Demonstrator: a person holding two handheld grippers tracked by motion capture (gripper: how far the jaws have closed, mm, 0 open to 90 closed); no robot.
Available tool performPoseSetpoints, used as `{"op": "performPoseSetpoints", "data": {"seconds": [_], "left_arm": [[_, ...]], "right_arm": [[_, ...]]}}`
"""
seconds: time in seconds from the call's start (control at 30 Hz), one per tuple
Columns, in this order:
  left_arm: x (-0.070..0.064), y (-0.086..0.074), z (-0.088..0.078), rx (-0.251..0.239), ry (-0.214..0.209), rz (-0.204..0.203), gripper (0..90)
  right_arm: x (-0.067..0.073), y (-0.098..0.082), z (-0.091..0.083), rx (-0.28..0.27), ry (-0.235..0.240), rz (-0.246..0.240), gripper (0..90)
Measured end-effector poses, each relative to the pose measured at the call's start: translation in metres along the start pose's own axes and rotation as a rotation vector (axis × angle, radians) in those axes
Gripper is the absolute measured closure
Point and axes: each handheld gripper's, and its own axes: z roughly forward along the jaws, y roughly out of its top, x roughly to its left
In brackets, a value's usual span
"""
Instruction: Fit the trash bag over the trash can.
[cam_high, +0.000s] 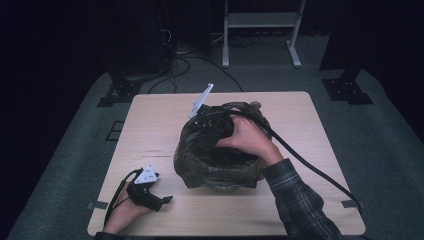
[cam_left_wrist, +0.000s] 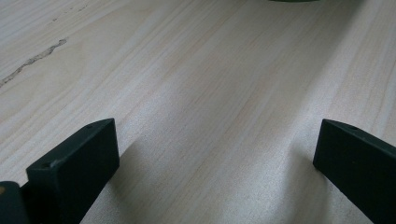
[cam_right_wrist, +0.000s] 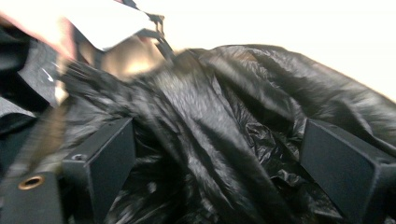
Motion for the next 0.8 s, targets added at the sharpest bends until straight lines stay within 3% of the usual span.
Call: {"op": "performPoseSetpoints", "data": {"seconds": [0.27, 0.43, 0.57, 0.8], "left_arm": [[0.000, 0.000, 0.000, -0.001, -0.002, 0.000, 0.0], [0.000, 0.000, 0.000, -0.002, -0.002, 0.001, 0.0], [0.000, 0.000, 0.000, -0.001, -0.003, 0.001, 0.0], [0.000, 0.000, 0.000, -0.001, -0.003, 0.001, 0.0]], "right_arm": [[-0.012, -0.001, 0.029, 0.039, 0.043, 0.025, 9.4], [-0.012, -0.002, 0.041, 0.099, 0.045, 0.015, 9.4], [-0.011, -0.001, 0.027, 0.046, 0.028, 0.014, 9.3], [-0.014, -0.013, -0.024, -0.048, -0.032, 0.019, 9.3]]}}
